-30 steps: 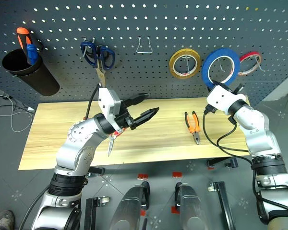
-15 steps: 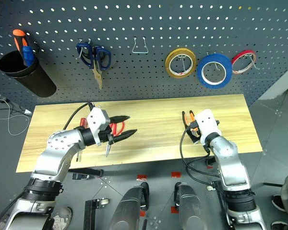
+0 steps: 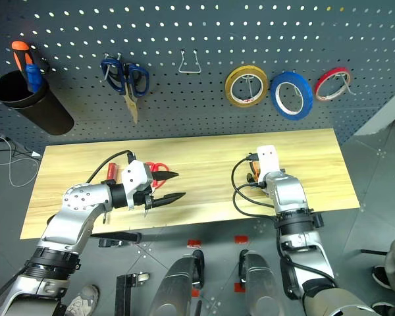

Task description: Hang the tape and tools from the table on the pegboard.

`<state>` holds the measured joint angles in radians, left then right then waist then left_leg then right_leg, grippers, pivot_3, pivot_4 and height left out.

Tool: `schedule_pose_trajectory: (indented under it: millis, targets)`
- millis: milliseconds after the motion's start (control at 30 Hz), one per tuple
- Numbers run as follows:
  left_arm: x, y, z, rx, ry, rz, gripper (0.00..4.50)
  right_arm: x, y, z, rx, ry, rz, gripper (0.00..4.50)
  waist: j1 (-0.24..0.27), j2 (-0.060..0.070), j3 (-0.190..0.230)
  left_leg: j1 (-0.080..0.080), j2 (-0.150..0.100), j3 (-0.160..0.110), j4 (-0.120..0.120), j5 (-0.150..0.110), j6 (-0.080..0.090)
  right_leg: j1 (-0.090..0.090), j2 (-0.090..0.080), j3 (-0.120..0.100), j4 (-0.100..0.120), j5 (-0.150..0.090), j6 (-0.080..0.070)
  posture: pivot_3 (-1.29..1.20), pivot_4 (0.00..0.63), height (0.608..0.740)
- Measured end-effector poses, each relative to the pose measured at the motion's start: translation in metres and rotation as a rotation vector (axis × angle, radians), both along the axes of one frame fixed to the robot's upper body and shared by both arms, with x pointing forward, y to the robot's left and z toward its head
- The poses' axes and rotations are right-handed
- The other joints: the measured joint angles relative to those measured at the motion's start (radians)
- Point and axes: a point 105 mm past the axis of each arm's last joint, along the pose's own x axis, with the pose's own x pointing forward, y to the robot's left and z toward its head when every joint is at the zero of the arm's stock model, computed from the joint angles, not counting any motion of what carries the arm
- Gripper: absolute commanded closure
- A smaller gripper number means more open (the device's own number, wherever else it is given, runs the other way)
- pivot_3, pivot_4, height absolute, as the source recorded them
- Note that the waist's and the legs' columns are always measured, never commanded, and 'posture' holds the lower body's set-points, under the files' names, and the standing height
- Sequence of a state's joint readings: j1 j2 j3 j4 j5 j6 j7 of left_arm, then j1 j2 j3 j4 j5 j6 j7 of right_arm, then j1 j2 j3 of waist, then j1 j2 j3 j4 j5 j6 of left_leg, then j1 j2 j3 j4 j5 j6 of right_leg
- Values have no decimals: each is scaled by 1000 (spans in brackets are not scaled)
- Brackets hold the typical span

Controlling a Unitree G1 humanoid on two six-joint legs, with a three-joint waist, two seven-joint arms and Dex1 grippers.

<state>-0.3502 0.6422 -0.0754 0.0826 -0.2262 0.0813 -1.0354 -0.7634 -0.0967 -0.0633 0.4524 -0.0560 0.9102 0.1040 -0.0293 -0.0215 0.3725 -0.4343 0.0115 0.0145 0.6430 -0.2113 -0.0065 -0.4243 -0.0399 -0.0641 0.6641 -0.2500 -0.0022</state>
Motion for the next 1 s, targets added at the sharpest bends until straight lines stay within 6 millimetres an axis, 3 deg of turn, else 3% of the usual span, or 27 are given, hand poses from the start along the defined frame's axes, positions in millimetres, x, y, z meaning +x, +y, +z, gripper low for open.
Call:
schedule_pose_trajectory:
  millis: [133, 333, 567, 700, 867, 1000]
  targets:
    - [-1, 0, -1, 1, 3, 0, 1358, 10, -4, 4, 6, 4, -25, 216, 0, 0, 0, 0, 0, 0, 0, 0, 0, 0, 0, 0, 0, 0, 0, -26, 370, 740]
    - [-2, 0, -3, -1, -7, -3, 1358, 17, -2, 6, 33, 22, -2, 1773, 0, 0, 0, 0, 0, 0, 0, 0, 0, 0, 0, 0, 0, 0, 0, -29, 360, 740]
    - [-6, 10, -4, -79, -19, 58, 1358, 6, 14, 16, 2, -89, 88, 1774, -2, 0, 0, -2, 1, 0, -2, 0, 0, -2, 0, 0, 0, 0, 0, -6, 345, 740]
    - [-12, 25, -1, -133, -15, 154, 1358, -25, 47, 52, 37, -263, 203, 1775, -1, 0, 0, -4, 1, -1, -2, 0, 0, -4, 0, -1, 0, 0, 1, 15, 333, 740]
    - [-12, 45, 23, -247, -81, 306, 1358, -69, 99, 106, 152, -510, 324, 1775, 2, -1, -2, -4, 1, -1, -1, 0, 0, -5, 0, -1, 0, -2, 4, 44, 319, 740]
    - [-15, 53, 39, -333, -100, 378, 1358, -72, 123, 147, 199, -728, 377, 1775, 9, -3, -3, -4, 0, -3, 1, 0, -1, -4, 0, -1, 0, -3, 5, 76, 316, 740]
